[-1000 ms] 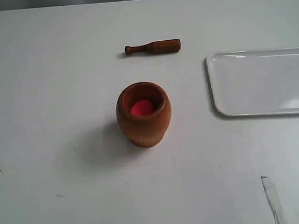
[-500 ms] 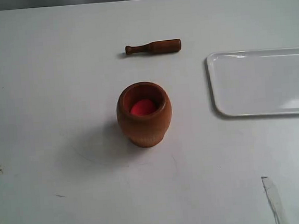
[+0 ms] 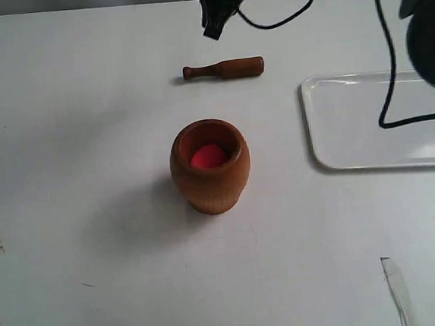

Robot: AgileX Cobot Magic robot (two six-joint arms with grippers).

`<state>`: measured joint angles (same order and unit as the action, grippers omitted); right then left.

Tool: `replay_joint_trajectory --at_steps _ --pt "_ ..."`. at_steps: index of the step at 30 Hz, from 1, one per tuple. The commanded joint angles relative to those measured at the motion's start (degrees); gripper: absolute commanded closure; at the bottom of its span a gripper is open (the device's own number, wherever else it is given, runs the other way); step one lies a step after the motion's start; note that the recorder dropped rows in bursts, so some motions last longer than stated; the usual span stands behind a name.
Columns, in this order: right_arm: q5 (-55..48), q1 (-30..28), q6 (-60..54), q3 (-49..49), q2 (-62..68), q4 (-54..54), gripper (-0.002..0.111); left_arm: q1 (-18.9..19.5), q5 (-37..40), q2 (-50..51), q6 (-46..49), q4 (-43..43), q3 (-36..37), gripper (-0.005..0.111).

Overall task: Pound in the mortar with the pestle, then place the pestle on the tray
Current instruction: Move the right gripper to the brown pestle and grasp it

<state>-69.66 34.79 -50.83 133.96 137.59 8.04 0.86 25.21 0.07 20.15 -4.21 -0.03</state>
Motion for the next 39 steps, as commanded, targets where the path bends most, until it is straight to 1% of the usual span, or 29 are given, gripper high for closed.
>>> replay_joint_trajectory --at_steps 1,3,7,9,11,12,14,17,18,19,23,30,34,36,39 --pt "-0.31 1.1 -0.77 2.08 3.98 -2.58 0.108 -0.44 -0.17 -0.07 -0.47 0.42 0.03 0.107" --pt "-0.31 1.1 -0.59 2.08 4.79 -2.76 0.108 -0.44 -0.17 -0.07 -0.47 0.42 0.03 0.107" --pt "4.82 1.1 1.65 2.08 5.25 -2.52 0.108 -0.44 -0.17 -0.07 -0.47 0.42 0.03 0.107" --pt "5.63 1.24 1.61 2.08 5.62 -1.86 0.108 -0.44 -0.17 -0.07 -0.47 0.42 0.03 0.107" --pt "5.62 1.24 1.36 2.08 5.94 -1.49 0.104 -0.44 -0.17 -0.07 -0.47 0.42 0.03 0.107" --pt "5.62 1.24 1.08 2.08 6.09 -1.33 0.1 -0.44 -0.17 -0.07 -0.47 0.42 0.03 0.107" --pt "5.62 1.24 0.16 2.08 6.77 -1.09 0.086 -0.44 -0.17 -0.07 -0.47 0.42 0.03 0.107" --pt "5.99 1.24 0.02 2.08 8.22 -0.27 0.06 -0.44 -0.17 -0.07 -0.47 0.42 0.03 0.107" --pt "6.46 1.24 -0.38 2.08 9.03 0.52 0.049 -0.44 -0.17 -0.07 -0.47 0.42 0.03 0.107" --pt "6.75 1.24 -0.63 2.08 9.42 0.96 0.048 -0.44 -0.17 -0.07 -0.47 0.42 0.03 0.107" --pt "8.01 1.24 -2.93 2.08 10.08 4.29 0.047 -0.44 -0.17 -0.07 -0.47 0.42 0.03 0.107" --pt "7.71 1.24 -7.56 2.08 10.61 3.28 0.048 -0.44 -0.17 -0.07 -0.47 0.42 0.03 0.107" --pt "6.57 1.24 -7.44 2.08 10.72 2.44 0.048 -0.44 -0.17 -0.07 -0.47 0.42 0.03 0.107" --pt "1.77 1.24 -7.21 2.08 10.72 -1.83 0.048 -0.44 -0.17 -0.07 -0.47 0.42 0.03 0.107" --pt "0.45 1.13 -6.6 2.08 10.72 -9.94 0.048 -0.44 -0.17 -0.07 -0.47 0.42 0.03 0.107"
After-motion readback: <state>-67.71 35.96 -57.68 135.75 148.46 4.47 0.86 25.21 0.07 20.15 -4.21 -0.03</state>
